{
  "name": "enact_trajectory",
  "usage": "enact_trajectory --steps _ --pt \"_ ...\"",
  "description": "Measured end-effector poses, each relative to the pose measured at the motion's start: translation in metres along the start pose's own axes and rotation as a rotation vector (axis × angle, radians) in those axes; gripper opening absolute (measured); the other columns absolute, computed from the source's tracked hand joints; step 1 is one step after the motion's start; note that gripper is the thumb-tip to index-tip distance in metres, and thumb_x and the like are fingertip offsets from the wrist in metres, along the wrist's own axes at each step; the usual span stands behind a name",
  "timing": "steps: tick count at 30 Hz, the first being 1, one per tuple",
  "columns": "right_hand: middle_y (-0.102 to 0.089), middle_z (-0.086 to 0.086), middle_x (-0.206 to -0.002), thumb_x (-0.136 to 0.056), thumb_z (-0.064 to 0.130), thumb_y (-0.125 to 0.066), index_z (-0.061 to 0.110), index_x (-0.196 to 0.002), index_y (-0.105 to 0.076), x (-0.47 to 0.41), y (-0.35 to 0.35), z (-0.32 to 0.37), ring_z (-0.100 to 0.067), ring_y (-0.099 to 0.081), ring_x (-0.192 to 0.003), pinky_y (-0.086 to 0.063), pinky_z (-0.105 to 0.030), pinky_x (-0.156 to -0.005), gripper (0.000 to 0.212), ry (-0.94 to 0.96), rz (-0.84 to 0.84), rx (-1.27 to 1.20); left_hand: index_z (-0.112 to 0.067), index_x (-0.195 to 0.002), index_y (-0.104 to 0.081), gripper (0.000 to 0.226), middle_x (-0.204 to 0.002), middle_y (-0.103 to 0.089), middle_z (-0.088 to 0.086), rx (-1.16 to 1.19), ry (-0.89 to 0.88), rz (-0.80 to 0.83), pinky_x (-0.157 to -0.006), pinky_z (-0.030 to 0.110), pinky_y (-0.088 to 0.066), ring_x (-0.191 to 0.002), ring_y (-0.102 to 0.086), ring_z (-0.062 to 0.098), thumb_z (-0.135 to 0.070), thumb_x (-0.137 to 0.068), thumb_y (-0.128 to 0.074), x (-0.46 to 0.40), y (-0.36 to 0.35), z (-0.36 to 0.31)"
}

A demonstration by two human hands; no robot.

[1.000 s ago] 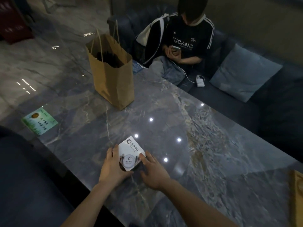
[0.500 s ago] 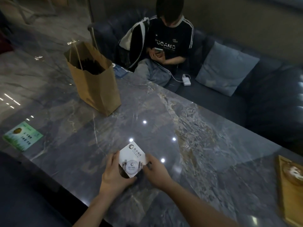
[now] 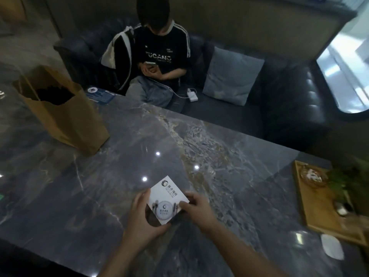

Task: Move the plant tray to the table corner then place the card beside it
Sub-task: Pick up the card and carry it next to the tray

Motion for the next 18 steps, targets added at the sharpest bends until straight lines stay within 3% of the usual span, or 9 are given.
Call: enact_trajectory --steps 2,5,7,9,12,14,16,18 --pt "-0.071 -0.021 -0.108 -0.086 0.0 -0.062 0.0 -0.112 -0.064 0.006 0.02 -0.007 -0.031 -0.071 -0.093 -0.059 -0.048 -0.083 0.026 -0.023 -0.02 -0.076 -0.066 -0.125 -0.039 0.098 -0.13 -0.032 -0.046 0.054 -0.014 0.027 -0.087 0.008 -0.05 -0.118 -0.044 -0.022 -0.044 -0.044 -0.09 0.003 -0.015 -0.012" --pt "-0.071 -0.021 -0.107 -0.088 0.0 -0.061 0.002 -0.111 -0.064 0.02 0.051 -0.016 -0.029 -0.072 -0.088 -0.06 -0.042 -0.078 0.023 -0.039 -0.049 -0.167 -0.042 -0.138 -0.043 0.108 -0.144 -0.035 -0.026 0.098 -0.022 0.081 -0.101 0.029 -0.051 -0.128 -0.042 -0.015 -0.039 -0.044 -0.096 0.005 -0.042 -0.021" --pt "-0.072 -0.019 -0.107 -0.089 0.0 -0.062 0.004 -0.11 -0.064 0.031 0.07 -0.02 -0.03 -0.072 -0.091 -0.06 -0.041 -0.077 0.021 -0.032 -0.073 -0.221 -0.022 -0.147 -0.043 0.118 -0.155 -0.032 -0.009 0.166 0.017 0.125 -0.108 0.045 -0.048 -0.14 -0.041 0.003 -0.031 -0.044 -0.099 0.007 -0.059 -0.023" --pt "-0.072 -0.018 -0.106 -0.088 0.0 -0.063 0.004 -0.11 -0.064 0.041 0.089 -0.026 -0.026 -0.072 -0.088 -0.058 -0.031 -0.068 0.022 -0.025 -0.101 -0.272 -0.016 -0.149 -0.042 0.122 -0.159 -0.032 -0.003 0.217 0.032 0.148 -0.11 0.049 -0.046 -0.143 -0.041 0.015 -0.035 -0.042 -0.097 0.01 -0.075 -0.031" --pt "-0.073 -0.017 -0.101 -0.088 -0.003 -0.063 0.003 -0.109 -0.063 0.058 0.121 -0.035 -0.02 -0.074 -0.08 -0.058 -0.025 -0.062 0.022 -0.023 -0.128 -0.351 -0.023 -0.144 -0.048 0.098 -0.148 -0.053 -0.001 0.354 0.106 0.14 -0.1 0.038 -0.055 -0.13 -0.057 0.012 -0.037 -0.059 -0.095 0.017 -0.104 -0.045" --pt "-0.072 -0.02 -0.105 -0.088 -0.002 -0.064 0.001 -0.112 -0.061 0.068 0.141 -0.043 -0.031 -0.072 -0.091 -0.061 -0.042 -0.078 0.024 -0.037 -0.157 -0.386 -0.029 -0.133 -0.055 0.074 -0.131 -0.068 0.0 0.473 0.204 0.102 -0.084 0.034 -0.062 -0.114 -0.069 0.015 -0.028 -0.066 -0.088 0.021 -0.12 -0.05" --pt "-0.072 -0.021 -0.107 -0.088 0.0 -0.065 0.002 -0.113 -0.06 0.077 0.158 -0.052 -0.037 -0.07 -0.097 -0.058 -0.049 -0.086 0.025 -0.045 -0.174 -0.405 -0.025 -0.127 -0.059 0.065 -0.123 -0.072 0.0 0.523 0.271 0.084 -0.079 0.038 -0.064 -0.105 -0.073 0.016 -0.025 -0.067 -0.085 0.023 -0.136 -0.051" --pt "-0.073 -0.019 -0.105 -0.087 0.0 -0.065 0.004 -0.11 -0.061 0.086 0.176 -0.062 -0.031 -0.073 -0.09 -0.06 -0.045 -0.08 0.024 -0.044 -0.194 -0.442 -0.019 -0.125 -0.063 0.06 -0.123 -0.072 0.001 0.575 0.338 0.104 -0.084 0.046 -0.062 -0.108 -0.072 0.021 -0.017 -0.069 -0.085 0.025 -0.156 -0.051"
Point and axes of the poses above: each hand's wrist, its own x-axis away from the middle knuckle, its own y-axis out of the back of the hand, z = x × y, the point moved 8 cm from there along -x, towards the middle knuckle
